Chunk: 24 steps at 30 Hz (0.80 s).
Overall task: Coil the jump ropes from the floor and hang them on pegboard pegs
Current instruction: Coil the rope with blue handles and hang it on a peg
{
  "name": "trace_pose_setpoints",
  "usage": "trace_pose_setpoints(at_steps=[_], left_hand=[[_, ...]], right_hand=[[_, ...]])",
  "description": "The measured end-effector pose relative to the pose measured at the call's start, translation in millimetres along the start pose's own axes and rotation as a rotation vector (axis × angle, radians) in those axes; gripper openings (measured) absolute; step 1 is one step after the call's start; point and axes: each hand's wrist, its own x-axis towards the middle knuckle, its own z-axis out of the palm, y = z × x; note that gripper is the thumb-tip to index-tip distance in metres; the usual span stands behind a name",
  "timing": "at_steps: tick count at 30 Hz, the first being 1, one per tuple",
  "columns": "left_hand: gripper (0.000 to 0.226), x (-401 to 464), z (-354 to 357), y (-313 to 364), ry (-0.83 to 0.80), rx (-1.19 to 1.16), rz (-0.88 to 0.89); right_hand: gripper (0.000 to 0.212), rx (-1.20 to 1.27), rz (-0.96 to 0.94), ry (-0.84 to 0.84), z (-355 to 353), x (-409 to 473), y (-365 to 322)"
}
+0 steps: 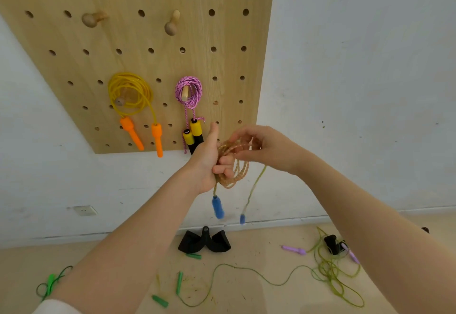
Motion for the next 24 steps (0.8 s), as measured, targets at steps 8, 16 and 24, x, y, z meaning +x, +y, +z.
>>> trace_pose_setpoints(at_steps=[8,16,24], left_hand=[[0.076,-1.3,17.1,-5.7,-0.169,0.168,-0.054],[0.047,-2.3,15.7,-5.5,-0.297,0.345,-0.046],[0.037,-11.6,18.9,-5.2,-0.37,-0.221,0.113]], right_hand=[[0.005,-0.128,-0.141,0.119,1.4,-8.8,7.2],[0.011,-0.441,-0.117,0.024,-21.7,-22.8,3.9],[0.024,0.418,0.291,0.259,-25.2,-34.0,49.2]])
